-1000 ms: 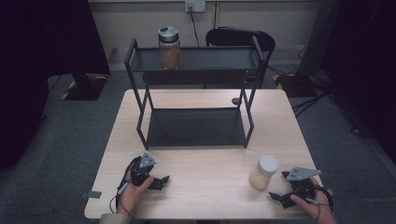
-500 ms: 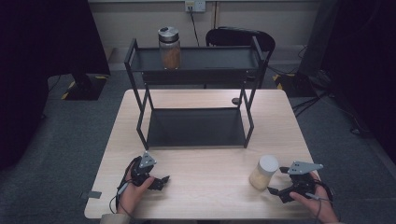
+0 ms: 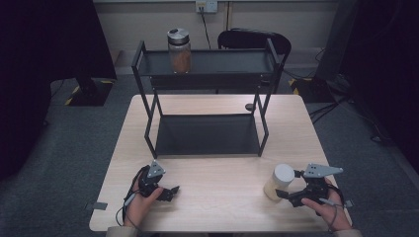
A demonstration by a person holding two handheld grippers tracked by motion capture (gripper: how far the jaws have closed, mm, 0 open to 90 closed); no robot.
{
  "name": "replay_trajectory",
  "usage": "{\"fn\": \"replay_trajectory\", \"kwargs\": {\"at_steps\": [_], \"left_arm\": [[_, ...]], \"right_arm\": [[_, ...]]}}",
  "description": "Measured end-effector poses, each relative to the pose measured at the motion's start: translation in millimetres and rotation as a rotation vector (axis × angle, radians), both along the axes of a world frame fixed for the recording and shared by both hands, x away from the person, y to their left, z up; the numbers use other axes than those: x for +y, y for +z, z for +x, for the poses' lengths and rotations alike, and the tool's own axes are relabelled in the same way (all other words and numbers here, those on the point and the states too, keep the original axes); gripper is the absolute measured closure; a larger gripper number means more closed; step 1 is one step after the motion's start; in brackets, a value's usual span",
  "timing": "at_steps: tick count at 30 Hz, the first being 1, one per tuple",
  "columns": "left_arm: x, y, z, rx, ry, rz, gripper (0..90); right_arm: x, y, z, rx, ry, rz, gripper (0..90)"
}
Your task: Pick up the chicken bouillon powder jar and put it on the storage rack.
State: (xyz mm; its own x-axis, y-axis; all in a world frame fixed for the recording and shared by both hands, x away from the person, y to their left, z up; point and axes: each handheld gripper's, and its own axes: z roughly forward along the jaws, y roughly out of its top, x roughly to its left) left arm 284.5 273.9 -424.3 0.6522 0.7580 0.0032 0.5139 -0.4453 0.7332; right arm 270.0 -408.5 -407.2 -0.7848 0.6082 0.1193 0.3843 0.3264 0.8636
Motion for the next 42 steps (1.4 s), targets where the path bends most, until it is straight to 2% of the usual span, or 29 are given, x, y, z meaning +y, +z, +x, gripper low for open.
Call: {"fn": "replay_trajectory", "kwargs": {"at_steps": [1, 4, 7, 11, 16, 19, 23, 27, 31, 42], "left_arm": [[0.0, 0.0, 0.0, 0.0, 0.0, 0.0, 0.0], [0.0, 0.0, 0.0, 0.0, 0.0, 0.0, 0.0], [0.0, 0.0, 0.0, 0.0, 0.0, 0.0, 0.0], [0.0, 0.0, 0.0, 0.0, 0.0, 0.0, 0.0], [0.0, 0.0, 0.0, 0.0, 0.0, 0.0, 0.0], [0.0, 0.0, 0.0, 0.0, 0.0, 0.0, 0.0], [0.0, -0.1, -0.1, 0.0, 0.0, 0.0, 0.0], [0.0, -0.1, -0.1, 0.0, 0.0, 0.0, 0.0], [0.1, 0.0, 0.0, 0.0, 0.0, 0.0, 0.0], [0.0, -0.1, -0.1, -0.001, 0.0, -0.001, 0.0]], "right_arm": [[1.5, -1.1, -0.4, -0.014, -0.003, 0.008, 16.8], [3.8, -3.0, 1.0, -0.015, -0.005, 0.024, 19.3], [6.4, -7.6, 0.1, -0.03, -0.005, 0.048, 28.6], [12.5, -7.5, -1.2, -0.051, -0.008, 0.041, 31.7], [23.9, 1.6, -2.3, -0.039, -0.046, 0.011, 32.8], [32.5, 9.1, -1.6, -0.051, -0.058, -0.03, 32.9], [38.6, 13.3, 3.1, -0.037, -0.068, -0.011, 33.0], [49.6, 22.6, 8.8, -0.032, -0.076, -0.024, 33.0], [57.7, 29.3, 16.5, -0.034, -0.068, -0.008, 33.1], [79.6, 49.4, 35.9, -0.023, -0.052, -0.007, 33.2]]}}
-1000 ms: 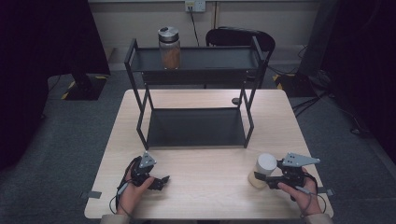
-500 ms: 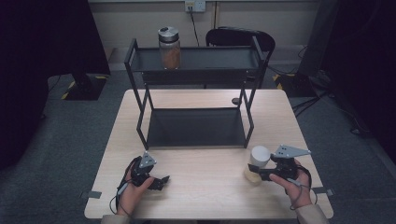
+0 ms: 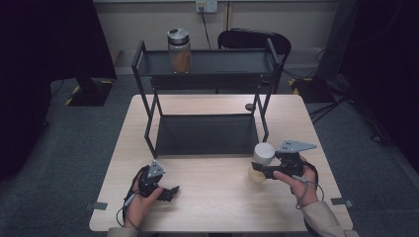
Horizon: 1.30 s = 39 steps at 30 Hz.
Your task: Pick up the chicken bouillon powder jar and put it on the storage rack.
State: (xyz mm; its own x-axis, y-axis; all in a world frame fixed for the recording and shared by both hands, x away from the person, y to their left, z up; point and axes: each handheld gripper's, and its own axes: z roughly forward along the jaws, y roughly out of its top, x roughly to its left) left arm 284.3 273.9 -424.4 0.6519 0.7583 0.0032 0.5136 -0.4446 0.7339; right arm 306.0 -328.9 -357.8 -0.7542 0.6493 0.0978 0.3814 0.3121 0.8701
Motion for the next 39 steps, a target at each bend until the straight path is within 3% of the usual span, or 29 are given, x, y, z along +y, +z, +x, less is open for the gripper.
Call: {"fn": "replay_trajectory", "kwargs": {"at_steps": [18, 39], "left_arm": [[-0.1, 0.0, -0.1, 0.0, 0.001, -0.001, 0.0], [0.1, 0.2, 0.2, 0.0, -0.002, 0.002, 0.0]], "right_arm": [[38.2, 43.0, 31.6, -0.014, 0.06, -0.008, 33.3], [65.4, 98.4, 61.6, -0.036, 0.115, -0.013, 33.4]]}}
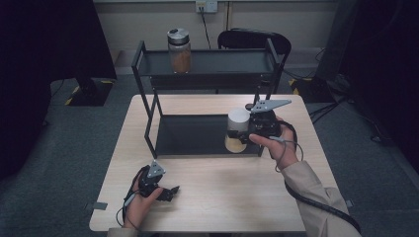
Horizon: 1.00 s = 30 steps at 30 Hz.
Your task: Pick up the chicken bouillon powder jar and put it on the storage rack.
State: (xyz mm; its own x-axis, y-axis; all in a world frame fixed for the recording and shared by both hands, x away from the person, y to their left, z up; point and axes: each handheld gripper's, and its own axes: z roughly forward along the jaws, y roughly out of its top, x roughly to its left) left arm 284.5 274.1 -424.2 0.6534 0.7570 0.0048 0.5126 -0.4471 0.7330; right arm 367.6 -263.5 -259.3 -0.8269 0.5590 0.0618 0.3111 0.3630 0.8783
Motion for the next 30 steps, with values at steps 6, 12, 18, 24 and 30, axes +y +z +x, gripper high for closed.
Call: {"fn": "replay_trajectory", "kwargs": {"at_steps": [6, 12, 18, 24, 30], "left_arm": [[-0.1, 0.0, -0.1, 0.0, 0.001, 0.0, 0.0], [0.0, 0.0, -0.1, 0.0, 0.0, 0.0, 0.0], [0.0, 0.0, -0.1, 0.0, 0.001, 0.0, 0.0], [0.1, 0.0, 0.0, 0.0, 0.0, 0.0, 0.0], [0.1, -0.1, -0.1, 0.0, 0.0, -0.001, 0.0]], "right_arm": [[4.5, 16.8, 5.5, -0.005, 0.011, 0.014, 33.4], [9.3, 36.0, 8.9, -0.022, 0.021, 0.01, 33.4], [15.8, 53.0, 12.8, -0.036, 0.024, 0.002, 33.4], [21.8, 71.6, 18.1, -0.045, 0.031, -0.001, 33.4], [27.0, 86.6, 22.7, -0.044, 0.032, 0.006, 33.5]]}}
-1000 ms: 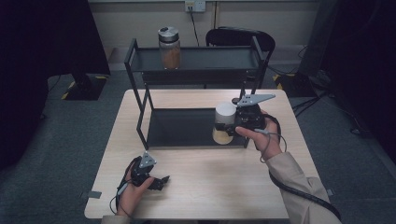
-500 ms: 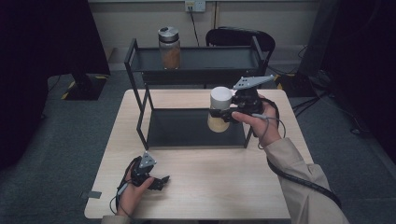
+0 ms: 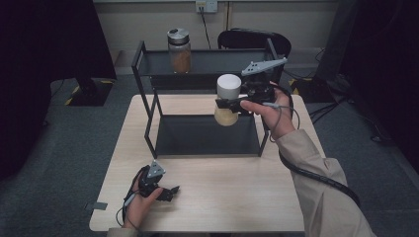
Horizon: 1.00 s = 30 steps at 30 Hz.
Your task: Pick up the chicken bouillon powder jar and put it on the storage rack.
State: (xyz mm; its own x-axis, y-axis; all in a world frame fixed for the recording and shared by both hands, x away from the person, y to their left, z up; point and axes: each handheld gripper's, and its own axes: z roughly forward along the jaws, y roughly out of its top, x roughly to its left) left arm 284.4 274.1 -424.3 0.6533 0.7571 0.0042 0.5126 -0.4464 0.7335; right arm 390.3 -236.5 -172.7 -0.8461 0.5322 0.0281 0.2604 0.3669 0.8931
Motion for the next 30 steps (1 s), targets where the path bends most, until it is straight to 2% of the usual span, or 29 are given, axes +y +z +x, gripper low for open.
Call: {"fn": "replay_trajectory", "kwargs": {"at_steps": [15, 30], "left_arm": [[0.0, -0.1, 0.0, 0.0, 0.001, -0.001, 0.0], [-0.1, -0.2, -0.1, 0.0, 0.001, -0.001, 0.0]], "right_arm": [[9.3, 28.1, 8.9, -0.006, -0.022, -0.012, 33.5], [21.0, 65.6, 17.5, -0.014, -0.042, -0.026, 33.6]]}}
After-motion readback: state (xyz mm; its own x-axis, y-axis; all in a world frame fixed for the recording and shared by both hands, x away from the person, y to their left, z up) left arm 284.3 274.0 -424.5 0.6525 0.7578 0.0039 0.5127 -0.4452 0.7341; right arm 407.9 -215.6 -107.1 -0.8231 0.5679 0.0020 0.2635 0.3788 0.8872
